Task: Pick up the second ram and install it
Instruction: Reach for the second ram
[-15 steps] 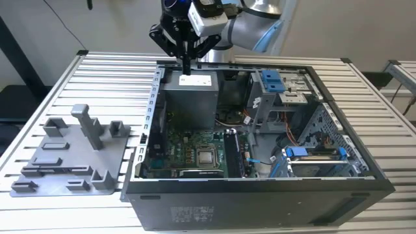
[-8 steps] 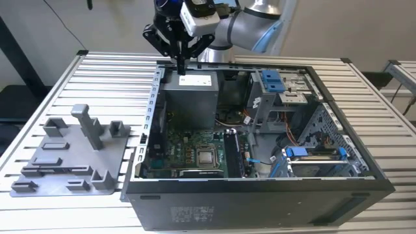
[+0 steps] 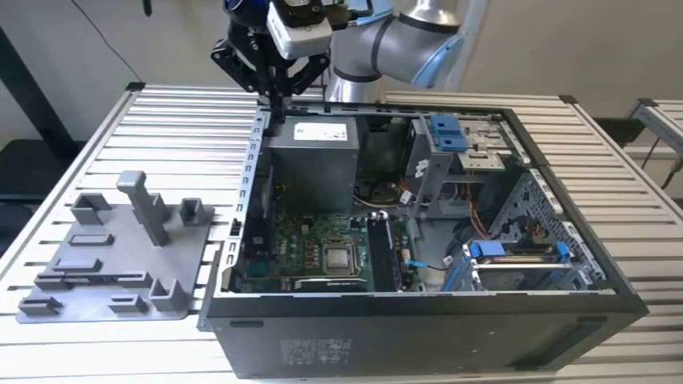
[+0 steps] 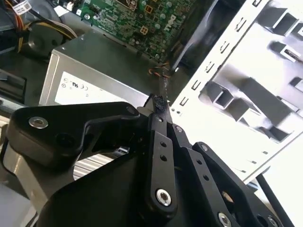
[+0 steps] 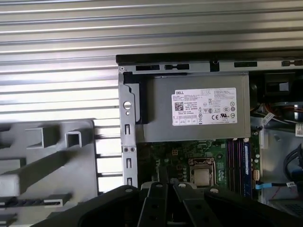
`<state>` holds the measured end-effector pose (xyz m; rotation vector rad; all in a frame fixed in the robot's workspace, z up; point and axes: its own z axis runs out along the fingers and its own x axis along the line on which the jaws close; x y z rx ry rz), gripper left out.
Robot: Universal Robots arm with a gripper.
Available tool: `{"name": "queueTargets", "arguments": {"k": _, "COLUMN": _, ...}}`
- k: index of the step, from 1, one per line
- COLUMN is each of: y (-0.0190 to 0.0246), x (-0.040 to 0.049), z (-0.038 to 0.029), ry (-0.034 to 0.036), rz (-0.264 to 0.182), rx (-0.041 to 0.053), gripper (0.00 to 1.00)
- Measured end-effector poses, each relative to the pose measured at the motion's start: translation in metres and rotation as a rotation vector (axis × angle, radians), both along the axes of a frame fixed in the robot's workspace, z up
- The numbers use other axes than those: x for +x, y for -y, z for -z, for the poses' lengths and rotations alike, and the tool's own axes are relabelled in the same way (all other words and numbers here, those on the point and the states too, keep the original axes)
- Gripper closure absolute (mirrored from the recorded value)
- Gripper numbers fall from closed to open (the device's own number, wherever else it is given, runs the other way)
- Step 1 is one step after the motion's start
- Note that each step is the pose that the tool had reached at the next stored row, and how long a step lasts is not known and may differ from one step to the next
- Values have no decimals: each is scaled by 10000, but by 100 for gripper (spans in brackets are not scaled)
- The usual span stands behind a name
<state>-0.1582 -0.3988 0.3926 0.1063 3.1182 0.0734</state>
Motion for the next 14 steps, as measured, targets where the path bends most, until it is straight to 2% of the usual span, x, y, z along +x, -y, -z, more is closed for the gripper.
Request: {"name": "queueTargets", "arguments": {"k": 14, "y": 0, "x": -386, "z": 0, "ry": 0, "rz": -32, "rx": 0, "gripper": 89}}
